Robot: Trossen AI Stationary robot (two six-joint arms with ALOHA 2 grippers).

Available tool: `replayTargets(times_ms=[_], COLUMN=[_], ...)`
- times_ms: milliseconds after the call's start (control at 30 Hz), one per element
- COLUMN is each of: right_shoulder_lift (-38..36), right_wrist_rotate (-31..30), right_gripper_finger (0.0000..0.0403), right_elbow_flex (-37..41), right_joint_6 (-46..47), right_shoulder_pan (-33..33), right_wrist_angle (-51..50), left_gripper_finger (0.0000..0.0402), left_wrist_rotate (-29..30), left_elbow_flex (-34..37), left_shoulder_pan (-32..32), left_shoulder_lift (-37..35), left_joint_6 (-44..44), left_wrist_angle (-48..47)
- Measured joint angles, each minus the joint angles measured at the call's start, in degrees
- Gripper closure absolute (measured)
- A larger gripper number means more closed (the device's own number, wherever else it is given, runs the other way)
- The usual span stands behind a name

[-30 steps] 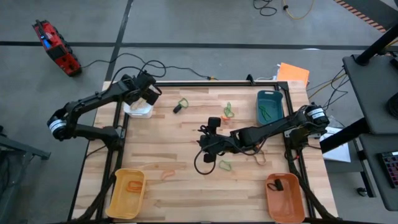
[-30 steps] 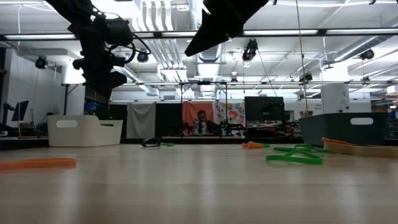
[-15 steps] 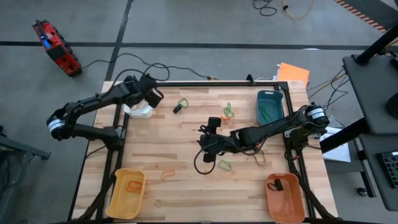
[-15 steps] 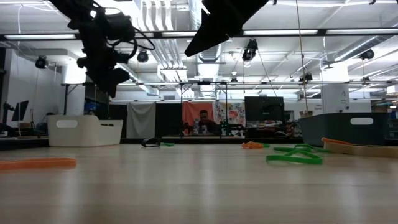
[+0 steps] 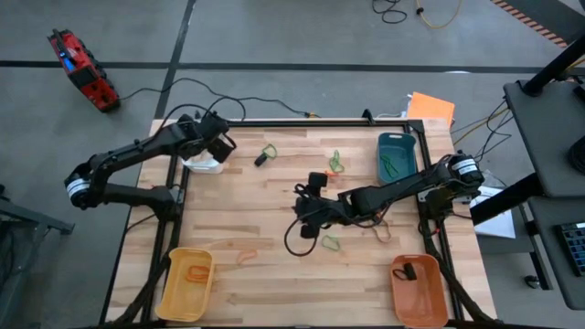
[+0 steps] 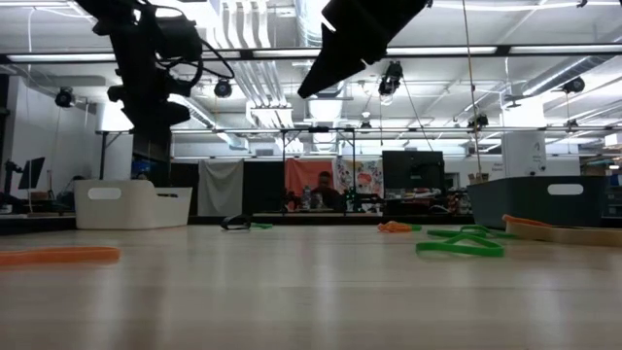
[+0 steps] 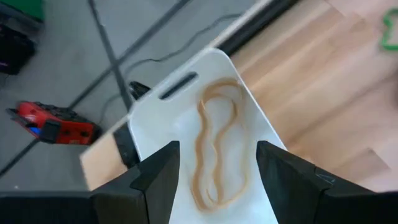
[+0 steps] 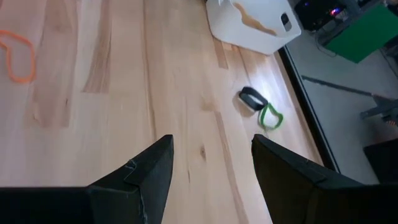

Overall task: Sort rubber bands into baskets
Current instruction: Put the black rubber band into the orange bin

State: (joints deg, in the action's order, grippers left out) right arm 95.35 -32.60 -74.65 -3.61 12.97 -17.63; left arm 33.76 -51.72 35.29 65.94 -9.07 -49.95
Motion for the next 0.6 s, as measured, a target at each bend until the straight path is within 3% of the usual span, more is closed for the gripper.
replayTargets(times_ms=[167, 300, 433, 600], right_shoulder_lift=[0.00, 0.00, 0.00, -0.23], right_wrist_rotate=[-0.63, -0.58, -0.54, -0.45], right_gripper_finger=[0.0197, 0.0197, 0.0197, 0.0197], right_elbow_flex=[0.00, 0.01, 1.08, 3.81], right_joint_6=[1.29, 4.55, 7.11, 10.17], right_shoulder_pan=[-0.03, -0.17, -0.15, -0.13], right_wrist_angle=[-6.09, -9.89, -10.40, -11.36], left_gripper_finger=[0.0203, 0.0203, 0.0203, 0.0203], left_wrist_rotate=[-9.03, -15.05, -11.45, -0.97], left_elbow_flex=[0.00, 0.00, 0.00, 0.00], left_shoulder_pan=[-0.99, -6.69, -17.02, -31.95], left_shoulder_lift=[-2.07, -3.71, -5.09, -5.19], left_joint_6=[-4.10, -5.85, -7.65, -9.33], left_wrist_angle=[-0.18, 3.46, 8.92, 12.92])
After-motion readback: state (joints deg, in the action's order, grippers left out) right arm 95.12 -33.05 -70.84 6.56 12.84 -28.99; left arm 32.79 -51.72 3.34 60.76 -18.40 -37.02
